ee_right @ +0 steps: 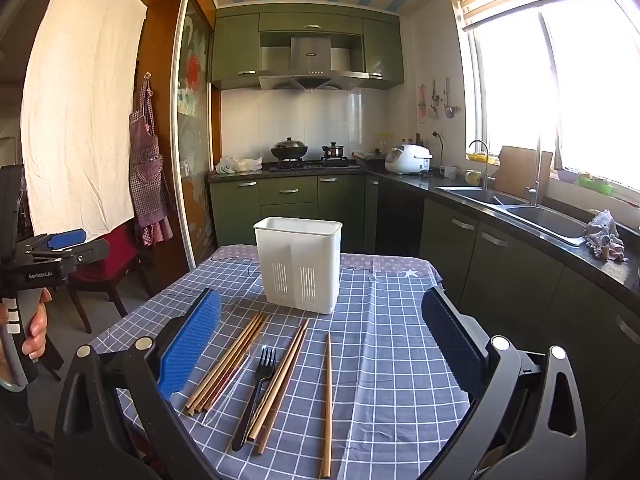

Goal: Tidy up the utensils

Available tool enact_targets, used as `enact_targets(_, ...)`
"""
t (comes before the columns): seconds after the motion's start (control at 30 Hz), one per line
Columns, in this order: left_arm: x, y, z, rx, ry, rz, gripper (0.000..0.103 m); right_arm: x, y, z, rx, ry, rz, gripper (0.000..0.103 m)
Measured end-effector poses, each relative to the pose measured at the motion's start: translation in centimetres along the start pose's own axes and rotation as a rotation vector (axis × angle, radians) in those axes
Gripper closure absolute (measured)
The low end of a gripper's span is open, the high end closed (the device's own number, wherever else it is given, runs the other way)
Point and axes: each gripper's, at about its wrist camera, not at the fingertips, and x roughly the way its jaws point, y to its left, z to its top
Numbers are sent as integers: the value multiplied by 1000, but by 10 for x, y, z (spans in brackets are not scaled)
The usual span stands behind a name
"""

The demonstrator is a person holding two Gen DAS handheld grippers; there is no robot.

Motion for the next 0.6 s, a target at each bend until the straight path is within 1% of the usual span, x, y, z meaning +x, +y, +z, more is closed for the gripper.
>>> enact_targets(0.07, 1, 0, 0, -8, 11, -2, 6, 0, 0, 0, 2, -1, 1, 4)
enact_targets(0.3, 3, -1, 1, 1, 7, -9, 6, 1, 0, 0, 1, 3, 1, 4)
enact_targets(0.33, 5, 0, -7, -2, 13, -6, 6, 1, -1, 0, 1, 3, 1, 4)
enact_targets(0.43, 5, -1, -10, -1, 9, -4, 6, 2, 0, 0, 1, 5, 2, 4)
enact_targets(0.6, 5, -2, -7, -1, 15, -5, 6, 2, -1, 0, 2, 6, 1, 4)
